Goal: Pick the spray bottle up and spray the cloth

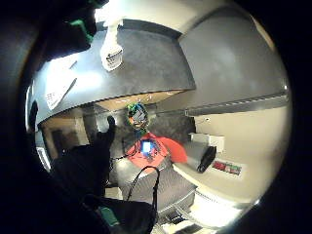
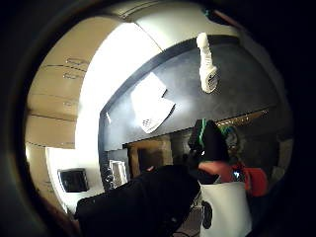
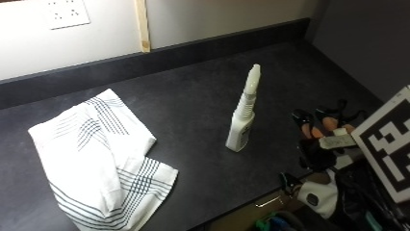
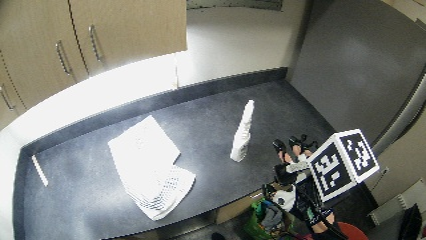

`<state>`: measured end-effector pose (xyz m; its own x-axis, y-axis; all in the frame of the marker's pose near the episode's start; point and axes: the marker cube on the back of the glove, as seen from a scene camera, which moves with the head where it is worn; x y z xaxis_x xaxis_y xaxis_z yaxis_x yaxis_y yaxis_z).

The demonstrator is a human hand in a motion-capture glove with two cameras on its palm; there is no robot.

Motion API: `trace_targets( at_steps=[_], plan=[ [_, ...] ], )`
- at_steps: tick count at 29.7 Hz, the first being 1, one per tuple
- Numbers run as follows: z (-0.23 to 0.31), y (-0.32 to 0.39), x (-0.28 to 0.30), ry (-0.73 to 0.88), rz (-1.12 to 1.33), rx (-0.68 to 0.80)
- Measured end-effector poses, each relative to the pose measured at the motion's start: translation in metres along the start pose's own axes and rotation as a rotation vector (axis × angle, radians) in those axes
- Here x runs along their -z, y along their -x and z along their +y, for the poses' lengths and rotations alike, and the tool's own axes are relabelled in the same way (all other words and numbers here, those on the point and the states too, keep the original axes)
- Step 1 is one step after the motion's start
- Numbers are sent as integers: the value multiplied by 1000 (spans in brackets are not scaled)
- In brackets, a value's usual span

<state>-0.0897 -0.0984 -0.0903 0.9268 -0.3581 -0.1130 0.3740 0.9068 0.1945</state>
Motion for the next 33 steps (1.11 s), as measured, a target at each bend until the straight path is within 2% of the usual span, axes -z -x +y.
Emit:
trace_targets(
  at_steps=[10, 14, 19, 23, 27, 30, 33],
  plan=[
    [6, 2, -11, 12, -16, -7],
    [11, 1, -22, -1, -127, -67],
    [17, -9, -46, -122, -443, -207],
    [18, -10, -74, -263, -876, -309],
    [19, 2, -95, -321, -1253, -420],
    [20, 11, -106, -334, -1396, -463],
    [19, 18, -115, -313, -1442, -483]
  ],
)
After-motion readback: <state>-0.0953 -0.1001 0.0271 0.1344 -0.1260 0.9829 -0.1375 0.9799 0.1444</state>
